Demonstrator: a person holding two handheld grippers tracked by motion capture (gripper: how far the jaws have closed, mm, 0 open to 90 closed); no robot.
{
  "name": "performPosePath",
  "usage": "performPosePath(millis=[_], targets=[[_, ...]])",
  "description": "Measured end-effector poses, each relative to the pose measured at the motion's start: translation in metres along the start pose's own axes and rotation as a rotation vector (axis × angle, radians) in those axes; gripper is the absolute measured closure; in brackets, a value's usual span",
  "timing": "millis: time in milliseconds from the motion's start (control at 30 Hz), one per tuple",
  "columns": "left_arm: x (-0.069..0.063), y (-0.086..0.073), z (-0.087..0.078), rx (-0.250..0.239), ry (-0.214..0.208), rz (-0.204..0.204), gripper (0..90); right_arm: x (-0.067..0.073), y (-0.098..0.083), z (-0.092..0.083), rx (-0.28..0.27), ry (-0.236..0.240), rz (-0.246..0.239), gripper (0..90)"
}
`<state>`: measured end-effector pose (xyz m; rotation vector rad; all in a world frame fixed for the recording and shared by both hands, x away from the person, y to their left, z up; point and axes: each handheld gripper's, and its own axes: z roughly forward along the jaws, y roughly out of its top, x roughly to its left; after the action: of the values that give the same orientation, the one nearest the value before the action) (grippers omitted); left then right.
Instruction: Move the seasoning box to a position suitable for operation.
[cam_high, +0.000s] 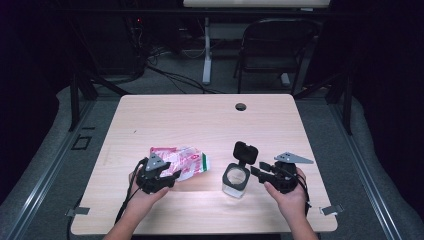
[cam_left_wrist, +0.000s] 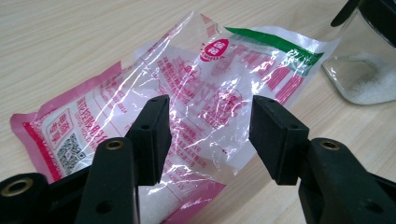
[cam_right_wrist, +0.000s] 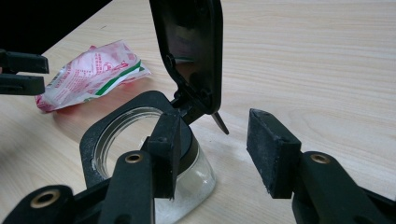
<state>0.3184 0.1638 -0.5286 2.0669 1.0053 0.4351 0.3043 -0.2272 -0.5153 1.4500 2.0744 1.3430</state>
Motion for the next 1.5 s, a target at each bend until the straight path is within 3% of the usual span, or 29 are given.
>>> performPosePath(millis=[100, 300, 667, 833, 1000, 1133, 1500], targets=[[-0.003, 0.000, 0.003, 0.005, -0.014, 0.013, 48.2, 0.000, -0.001, 0.000, 0.006, 0.003, -0.003, 55.0], [-0.013, 0.001, 0.012, 0.020, -0.003, 0.054, 43.9, 0.001, -0.003, -0.001, 0.002, 0.007, 0.006, 54.7], [-0.033, 0.004, 0.025, 0.041, 0.086, 0.199, 42.9, 0.000, -0.008, -0.007, -0.009, 0.002, 0.024, 54.0], [-0.044, 0.007, 0.027, 0.028, 0.090, 0.263, 42.7, -0.001, -0.010, -0.011, -0.011, -0.004, 0.031, 54.0], [-0.051, 0.008, 0.031, 0.036, 0.078, 0.292, 42.5, -0.003, -0.012, -0.014, -0.016, -0.015, 0.039, 53.9], [-0.051, 0.008, 0.036, 0.051, 0.100, 0.313, 42.5, -0.003, -0.014, -0.016, -0.018, -0.019, 0.045, 53.8], [-0.044, 0.001, 0.049, 0.108, 0.154, 0.305, 42.7, -0.003, -0.014, -0.016, -0.016, -0.016, 0.044, 53.6]])
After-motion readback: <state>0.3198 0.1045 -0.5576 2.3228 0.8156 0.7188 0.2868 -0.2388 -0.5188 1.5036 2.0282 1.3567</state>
